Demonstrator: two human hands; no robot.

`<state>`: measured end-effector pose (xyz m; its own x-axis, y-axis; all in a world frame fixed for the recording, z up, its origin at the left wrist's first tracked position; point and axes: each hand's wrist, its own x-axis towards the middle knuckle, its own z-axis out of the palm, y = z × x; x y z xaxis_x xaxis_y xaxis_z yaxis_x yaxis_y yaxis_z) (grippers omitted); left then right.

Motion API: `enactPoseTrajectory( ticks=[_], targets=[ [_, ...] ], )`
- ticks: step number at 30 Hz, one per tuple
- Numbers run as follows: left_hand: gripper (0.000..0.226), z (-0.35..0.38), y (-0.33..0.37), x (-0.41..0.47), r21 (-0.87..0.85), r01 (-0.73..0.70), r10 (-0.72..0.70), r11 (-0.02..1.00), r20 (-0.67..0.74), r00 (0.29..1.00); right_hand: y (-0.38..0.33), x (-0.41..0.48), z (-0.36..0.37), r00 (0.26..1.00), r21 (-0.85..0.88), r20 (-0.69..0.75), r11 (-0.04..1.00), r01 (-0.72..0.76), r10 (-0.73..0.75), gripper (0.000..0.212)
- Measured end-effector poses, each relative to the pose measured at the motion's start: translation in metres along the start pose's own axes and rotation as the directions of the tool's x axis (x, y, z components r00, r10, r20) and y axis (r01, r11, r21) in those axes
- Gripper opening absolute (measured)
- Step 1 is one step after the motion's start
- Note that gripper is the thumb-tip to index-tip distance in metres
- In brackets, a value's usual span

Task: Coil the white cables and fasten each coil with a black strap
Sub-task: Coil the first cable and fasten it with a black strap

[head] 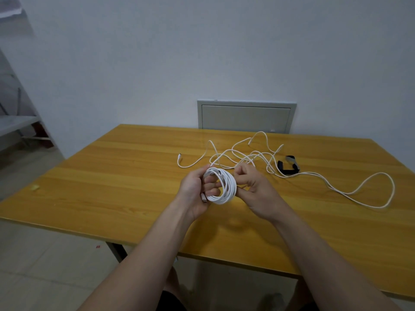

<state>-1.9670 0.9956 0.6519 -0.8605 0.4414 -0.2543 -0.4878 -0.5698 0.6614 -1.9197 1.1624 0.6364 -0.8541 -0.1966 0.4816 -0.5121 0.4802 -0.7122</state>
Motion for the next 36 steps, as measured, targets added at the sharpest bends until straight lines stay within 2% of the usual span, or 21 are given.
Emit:
enactPoseTrajectory(
  ticks=[4,9,11,13,15,16,18,19,21,24,28,32,36],
  targets=[
    [0.038,0.003,-0.002,0.001,-0.034,-0.023,0.022,0.999,-0.023,0.999,-0.01,-0.003,0.0,1.0,0.025,0.024,1.0,0.015,-0.016,0.019],
    [0.036,0.003,-0.001,0.001,-0.026,-0.051,0.05,0.998,-0.035,0.998,-0.005,-0.005,-0.008,0.984,-0.19,0.086,0.972,-0.138,0.157,0.027],
    [0.032,0.004,-0.001,0.0,0.037,-0.096,0.098,0.995,-0.053,0.994,-0.002,-0.006,-0.004,0.983,-0.209,0.075,0.966,-0.15,0.168,0.028],
    [0.029,0.006,-0.004,0.0,0.121,-0.154,0.165,0.981,-0.083,0.983,-0.001,-0.008,0.001,0.994,-0.188,0.026,0.977,-0.101,0.108,0.029],
    [0.029,0.007,-0.006,0.002,0.17,-0.215,0.234,0.962,-0.102,0.967,-0.001,-0.009,0.008,0.997,-0.081,-0.016,0.993,-0.081,0.08,0.029],
    [0.029,0.007,-0.007,0.003,0.197,-0.248,0.273,0.948,-0.107,0.956,-0.001,-0.009,0.01,0.993,0.055,-0.034,0.992,-0.111,0.113,0.03],
    [0.029,0.008,-0.01,0.006,0.268,-0.317,0.356,0.91,-0.11,0.928,-0.002,-0.01,0.014,0.972,0.406,-0.055,0.894,-0.188,0.23,0.036],
    [0.03,0.008,-0.012,0.006,0.303,-0.348,0.396,0.887,-0.112,0.912,-0.003,-0.011,0.017,0.957,0.536,-0.057,0.817,-0.211,0.285,0.038],
    [0.031,0.009,-0.018,0.008,0.384,-0.403,0.475,0.831,-0.112,0.873,-0.005,-0.01,0.025,0.921,0.631,-0.108,0.741,-0.228,0.375,0.033],
    [0.031,0.007,-0.026,0.012,0.489,-0.509,0.611,0.708,-0.063,0.789,-0.009,-0.003,0.036,0.86,0.628,-0.206,0.737,-0.249,0.467,0.028],
    [0.028,0.001,-0.025,0.014,0.573,-0.61,0.748,0.547,-0.008,0.664,-0.015,0.003,0.032,0.873,0.636,-0.146,0.721,-0.277,0.464,0.006],
    [0.025,-0.002,-0.026,0.012,0.651,-0.638,0.794,0.412,0.087,0.602,-0.016,0.004,0.03,0.865,0.535,-0.067,0.749,-0.39,0.498,0.021],
    [0.02,-0.006,-0.024,0.011,0.747,-0.631,0.845,0.209,0.186,0.501,-0.026,0.009,0.029,0.813,0.535,0.026,0.679,-0.502,0.581,0.06]
  ],
)
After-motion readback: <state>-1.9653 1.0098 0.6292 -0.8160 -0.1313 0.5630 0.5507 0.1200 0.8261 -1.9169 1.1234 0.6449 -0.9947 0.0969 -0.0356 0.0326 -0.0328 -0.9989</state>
